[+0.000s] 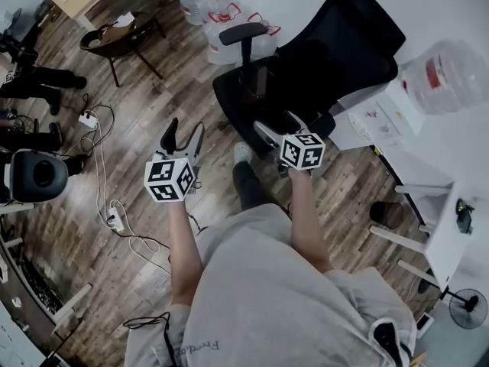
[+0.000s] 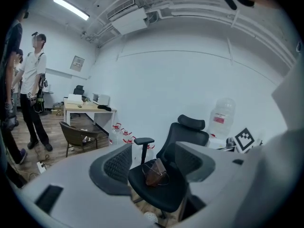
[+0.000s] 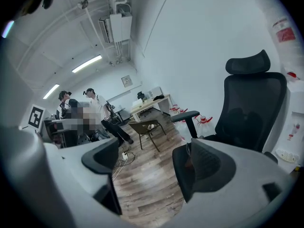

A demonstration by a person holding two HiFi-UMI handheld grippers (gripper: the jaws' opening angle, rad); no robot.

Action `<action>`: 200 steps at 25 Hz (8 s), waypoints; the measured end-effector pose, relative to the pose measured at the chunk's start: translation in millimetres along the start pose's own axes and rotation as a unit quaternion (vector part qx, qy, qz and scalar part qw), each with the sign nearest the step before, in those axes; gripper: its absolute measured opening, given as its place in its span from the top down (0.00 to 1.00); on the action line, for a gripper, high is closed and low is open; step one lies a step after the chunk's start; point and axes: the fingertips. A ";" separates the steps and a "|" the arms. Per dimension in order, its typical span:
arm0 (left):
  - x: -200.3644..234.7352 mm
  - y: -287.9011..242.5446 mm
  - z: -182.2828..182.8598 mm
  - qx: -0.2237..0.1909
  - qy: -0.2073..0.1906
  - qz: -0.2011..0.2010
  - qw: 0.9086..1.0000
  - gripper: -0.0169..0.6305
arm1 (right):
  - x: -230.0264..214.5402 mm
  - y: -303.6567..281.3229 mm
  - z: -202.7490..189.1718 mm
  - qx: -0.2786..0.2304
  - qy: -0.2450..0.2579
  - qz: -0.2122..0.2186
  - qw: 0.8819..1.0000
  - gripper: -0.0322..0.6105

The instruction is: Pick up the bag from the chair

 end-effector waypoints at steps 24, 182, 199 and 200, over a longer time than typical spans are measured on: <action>0.5 -266.0 -27.5 0.124 0.053 -0.049 0.990 0.56 | -194.7 -195.6 -40.1 0.116 -0.132 -0.046 0.983 0.30; -10.1 -285.0 116.2 -0.024 -0.062 -0.029 0.997 0.89 | -148.8 -125.1 310.9 -0.133 0.193 0.023 0.972 0.88; -9.2 -278.1 123.1 -0.052 -0.052 -0.032 0.997 0.97 | -155.5 -115.4 305.5 -0.128 0.188 0.005 0.974 0.88; -9.4 -277.5 123.5 -0.054 -0.052 -0.032 0.997 0.97 | -155.3 -115.0 305.4 -0.127 0.187 0.005 0.974 0.88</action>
Point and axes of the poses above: the fingertips, and each gripper's own axes: y backward along the fingers, x to its left, z out of its top, and after that the axes turned 5 degrees about y, right-handed
